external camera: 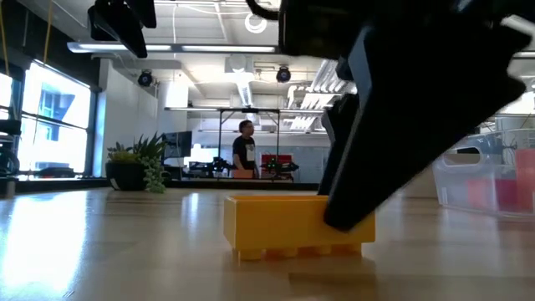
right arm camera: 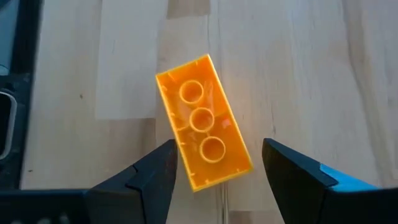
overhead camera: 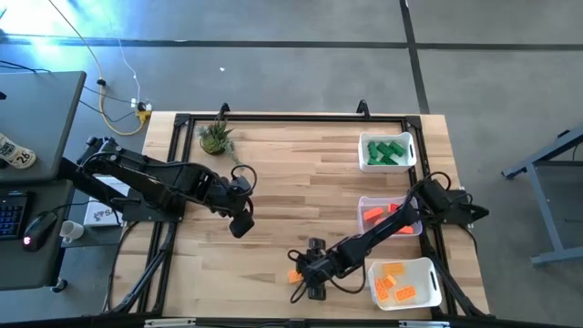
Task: Sort & place blocks by color
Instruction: Put the yellow game piece into the bottom white bin
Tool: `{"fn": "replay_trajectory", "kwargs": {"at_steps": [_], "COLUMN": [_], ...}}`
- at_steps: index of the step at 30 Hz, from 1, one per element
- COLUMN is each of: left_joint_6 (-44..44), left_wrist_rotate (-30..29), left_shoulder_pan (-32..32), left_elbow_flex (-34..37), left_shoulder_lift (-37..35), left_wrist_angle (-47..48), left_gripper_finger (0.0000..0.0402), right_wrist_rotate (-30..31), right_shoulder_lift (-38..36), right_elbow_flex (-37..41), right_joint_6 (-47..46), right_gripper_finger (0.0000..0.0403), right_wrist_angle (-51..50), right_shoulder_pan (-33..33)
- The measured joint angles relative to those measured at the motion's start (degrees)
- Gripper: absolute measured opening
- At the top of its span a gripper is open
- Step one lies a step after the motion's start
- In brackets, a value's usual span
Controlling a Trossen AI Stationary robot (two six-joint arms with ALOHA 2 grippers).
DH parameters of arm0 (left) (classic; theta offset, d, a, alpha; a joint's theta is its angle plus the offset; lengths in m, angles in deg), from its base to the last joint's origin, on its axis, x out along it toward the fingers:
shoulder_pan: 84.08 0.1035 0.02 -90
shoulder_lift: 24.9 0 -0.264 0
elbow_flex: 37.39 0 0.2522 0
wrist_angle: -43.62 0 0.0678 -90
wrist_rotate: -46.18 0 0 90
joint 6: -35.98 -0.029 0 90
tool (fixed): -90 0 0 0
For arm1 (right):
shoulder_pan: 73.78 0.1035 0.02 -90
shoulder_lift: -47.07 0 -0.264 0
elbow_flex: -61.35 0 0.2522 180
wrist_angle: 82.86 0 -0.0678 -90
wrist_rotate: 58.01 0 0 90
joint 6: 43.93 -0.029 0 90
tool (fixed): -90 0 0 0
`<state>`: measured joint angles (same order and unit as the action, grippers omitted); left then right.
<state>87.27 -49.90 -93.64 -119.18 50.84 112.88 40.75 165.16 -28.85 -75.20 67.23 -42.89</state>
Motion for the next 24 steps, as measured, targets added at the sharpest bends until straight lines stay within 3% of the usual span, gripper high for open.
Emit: {"fn": "replay_trajectory", "kwargs": {"at_steps": [8, 17, 24], "left_joint_6": [-0.43, -2.32, -7.03], "left_wrist_rotate": [-0.14, -0.13, -0.13], "left_shoulder_pan": [0.0, 0.0, 0.07], "left_elbow_flex": [0.01, 0.02, 0.02], "left_shoulder_lift": [0.02, 0.02, 0.02], "left_wrist_angle": [0.02, 0.04, 0.0], "left_gripper_finger": [0.0229, 0.0229, 0.0229], "right_wrist_rotate": [0.38, -0.7, -1.34], "right_shoulder_lift": [1.62, 1.69, 1.4], "right_elbow_flex": [-0.04, -0.11, -0.11], "right_joint_6": [-0.65, -3.04, -4.95], "right_gripper_finger": [0.0211, 0.0116, 0.0116], "right_wrist_angle": [0.73, 1.12, 1.16], "right_shoulder_pan": [-0.09, -0.52, -0.88]}}
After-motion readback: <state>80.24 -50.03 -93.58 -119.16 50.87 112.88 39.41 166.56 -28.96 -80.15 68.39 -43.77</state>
